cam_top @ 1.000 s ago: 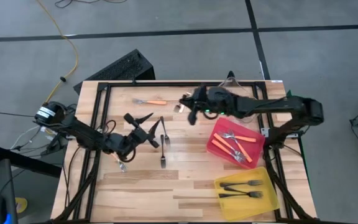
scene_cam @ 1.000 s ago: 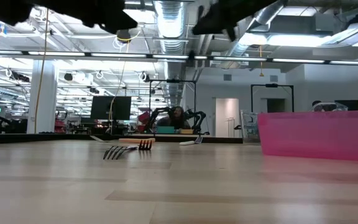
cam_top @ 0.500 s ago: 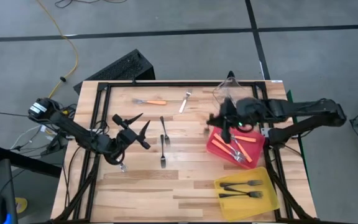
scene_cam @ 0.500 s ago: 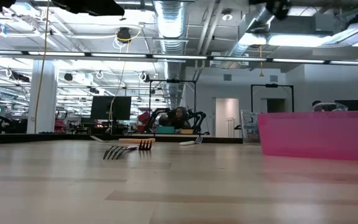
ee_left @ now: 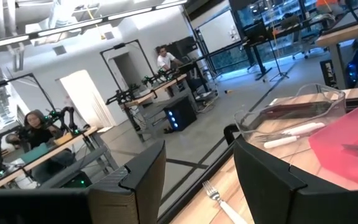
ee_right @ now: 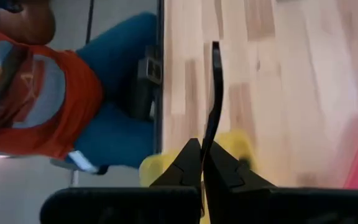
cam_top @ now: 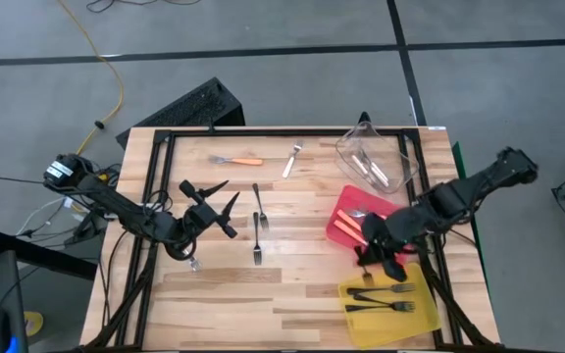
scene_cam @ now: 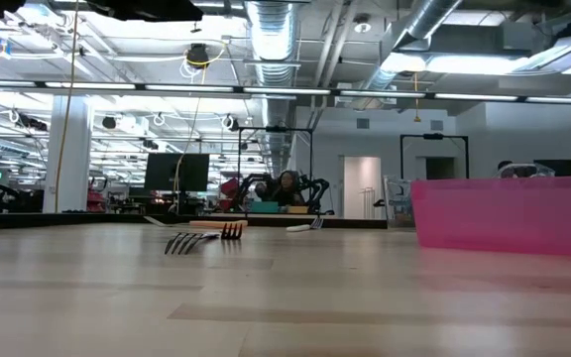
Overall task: Sort silverware by color (type)
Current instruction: Put the black fork into the yellow bin
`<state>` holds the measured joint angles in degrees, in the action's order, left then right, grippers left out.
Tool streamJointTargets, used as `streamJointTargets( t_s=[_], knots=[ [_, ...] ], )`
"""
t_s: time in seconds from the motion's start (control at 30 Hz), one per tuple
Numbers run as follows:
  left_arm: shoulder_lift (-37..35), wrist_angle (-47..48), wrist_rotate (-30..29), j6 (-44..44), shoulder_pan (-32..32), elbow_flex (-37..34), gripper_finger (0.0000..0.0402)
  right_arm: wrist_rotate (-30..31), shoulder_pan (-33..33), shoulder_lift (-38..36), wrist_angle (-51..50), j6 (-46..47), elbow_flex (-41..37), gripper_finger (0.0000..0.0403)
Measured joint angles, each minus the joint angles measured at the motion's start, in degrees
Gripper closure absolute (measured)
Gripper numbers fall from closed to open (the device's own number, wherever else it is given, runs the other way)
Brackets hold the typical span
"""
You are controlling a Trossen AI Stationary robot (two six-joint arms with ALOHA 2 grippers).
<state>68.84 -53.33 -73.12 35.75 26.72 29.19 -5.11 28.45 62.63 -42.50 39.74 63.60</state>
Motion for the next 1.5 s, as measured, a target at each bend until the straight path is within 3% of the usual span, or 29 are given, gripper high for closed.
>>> streamJointTargets(
  t_s=[0.27, 0.47, 0.87, 1.03, 1.3, 1.5],
  knots=[
    [0.0, 0.98, -0.04, 0.0, -0.02, 0.0, 0.0223, -1.17, 4.82, 2.92, -5.87, 12.39, 0.02, 0.0382],
    [0.02, 3.87, -0.25, -0.94, -0.02, 0.0, 0.0223, -4.3, 6.68, 8.16, -6.52, 12.51, 0.02, 0.0382],
    [-2.06, 5.81, 2.02, -6.39, 0.44, 0.0, 0.0223, -19.01, 6.81, 22.32, -13.94, 8.04, 0.02, 0.0382],
    [-8.53, 16.0, 10.01, -15.43, 0.96, 0.0, 0.0223, -21.98, 6.81, 26.77, -14.54, 2.83, 0.02, 0.0382],
    [-18.04, 35.02, 14.1, -30.02, 0.94, -0.01, 0.0223, -21.97, 6.66, 30.43, -14.25, -2.76, 0.0, 0.0382],
    [-20.86, 39.54, 17.02, -33.42, 0.94, -0.03, 0.0223, -20.42, 5.51, 30.53, -12.48, -6.93, 0.0, 0.0382]
  ],
)
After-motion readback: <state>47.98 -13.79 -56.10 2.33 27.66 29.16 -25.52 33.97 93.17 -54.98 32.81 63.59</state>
